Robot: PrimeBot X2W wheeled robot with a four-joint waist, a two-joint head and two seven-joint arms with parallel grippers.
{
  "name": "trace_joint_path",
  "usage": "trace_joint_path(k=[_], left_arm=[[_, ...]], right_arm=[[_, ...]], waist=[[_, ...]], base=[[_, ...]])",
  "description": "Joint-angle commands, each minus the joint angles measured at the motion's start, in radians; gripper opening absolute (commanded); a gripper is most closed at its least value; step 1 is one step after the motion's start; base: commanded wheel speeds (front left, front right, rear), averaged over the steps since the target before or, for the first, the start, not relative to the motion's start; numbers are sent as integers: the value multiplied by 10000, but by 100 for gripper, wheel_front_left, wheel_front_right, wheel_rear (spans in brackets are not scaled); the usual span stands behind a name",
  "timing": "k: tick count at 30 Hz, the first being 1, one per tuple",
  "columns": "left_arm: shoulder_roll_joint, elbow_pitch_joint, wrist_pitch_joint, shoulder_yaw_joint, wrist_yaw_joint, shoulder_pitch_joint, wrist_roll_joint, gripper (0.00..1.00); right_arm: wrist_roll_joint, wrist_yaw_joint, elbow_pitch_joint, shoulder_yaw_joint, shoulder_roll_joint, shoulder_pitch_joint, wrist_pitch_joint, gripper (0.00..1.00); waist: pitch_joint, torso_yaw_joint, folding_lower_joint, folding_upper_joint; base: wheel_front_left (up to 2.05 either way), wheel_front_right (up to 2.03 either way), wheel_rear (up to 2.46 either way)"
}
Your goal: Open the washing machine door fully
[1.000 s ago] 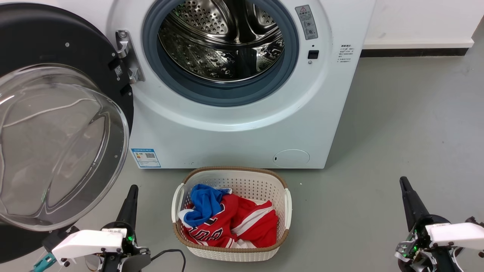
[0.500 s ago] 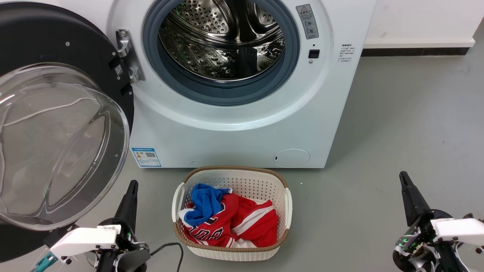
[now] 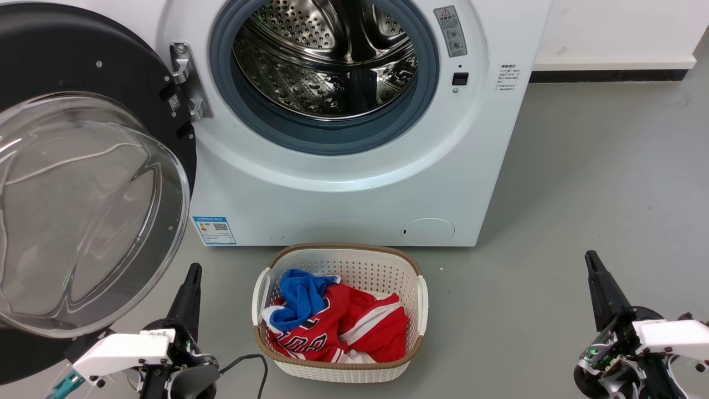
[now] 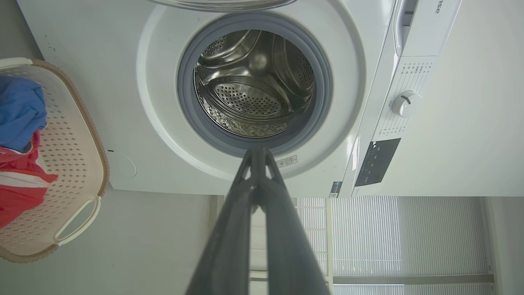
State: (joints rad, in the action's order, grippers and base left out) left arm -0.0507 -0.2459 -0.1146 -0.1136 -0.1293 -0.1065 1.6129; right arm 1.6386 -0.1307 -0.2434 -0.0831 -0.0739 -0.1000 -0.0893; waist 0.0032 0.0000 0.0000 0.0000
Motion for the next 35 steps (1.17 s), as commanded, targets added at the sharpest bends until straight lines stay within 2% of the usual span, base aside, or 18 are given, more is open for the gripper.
trace_joint_path(k=[1,35], left_arm=[[9,-7,-31,-27,-42,-65,0,0],[9,-3,-29,-24,-42,-64,0,0]], right_arm=[[-17,0,-18,-14,29,-135,-41,0],[-117,0,-25,-126,101,-135,-121,0]], waist=[[0,0,0,0],[-1,0,0,0]], base=[[0,0,0],[0,0,0]])
